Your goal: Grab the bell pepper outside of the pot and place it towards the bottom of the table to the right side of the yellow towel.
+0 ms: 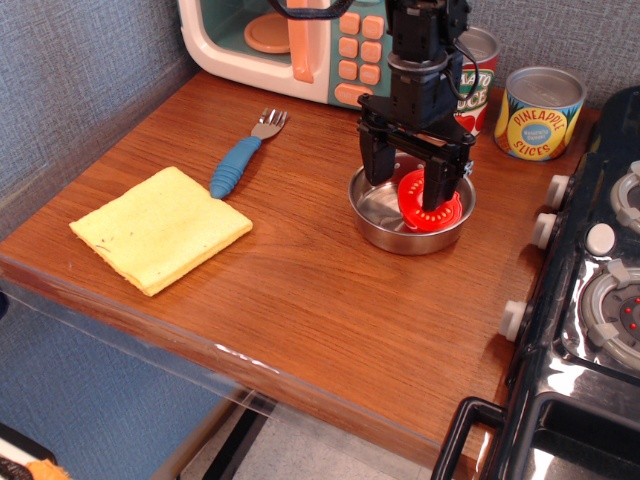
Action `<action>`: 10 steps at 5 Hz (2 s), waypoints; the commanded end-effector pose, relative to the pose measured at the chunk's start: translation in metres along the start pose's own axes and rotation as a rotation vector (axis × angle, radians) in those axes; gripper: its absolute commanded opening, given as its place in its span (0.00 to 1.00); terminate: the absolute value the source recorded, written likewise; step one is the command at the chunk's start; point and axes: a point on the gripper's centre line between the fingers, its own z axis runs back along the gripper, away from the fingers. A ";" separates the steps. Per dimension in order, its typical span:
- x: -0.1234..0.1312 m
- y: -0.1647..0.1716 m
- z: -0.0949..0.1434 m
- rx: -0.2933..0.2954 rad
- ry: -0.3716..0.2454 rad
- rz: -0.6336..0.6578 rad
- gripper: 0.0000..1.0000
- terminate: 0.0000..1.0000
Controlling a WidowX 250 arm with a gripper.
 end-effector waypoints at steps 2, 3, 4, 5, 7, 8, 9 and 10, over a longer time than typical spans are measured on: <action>0.004 -0.003 -0.006 0.034 0.014 -0.002 1.00 0.00; 0.006 0.000 -0.010 0.029 0.021 0.011 1.00 0.00; 0.007 0.006 -0.009 0.008 0.015 0.039 0.00 0.00; 0.013 0.009 0.005 -0.011 -0.028 0.041 0.00 0.00; 0.001 0.002 0.072 -0.055 -0.233 0.003 0.00 0.00; -0.026 0.014 0.078 -0.039 -0.244 0.021 0.00 0.00; -0.060 0.029 0.063 -0.001 -0.166 0.031 0.00 0.00; -0.091 0.035 0.046 0.004 -0.083 0.004 0.00 0.00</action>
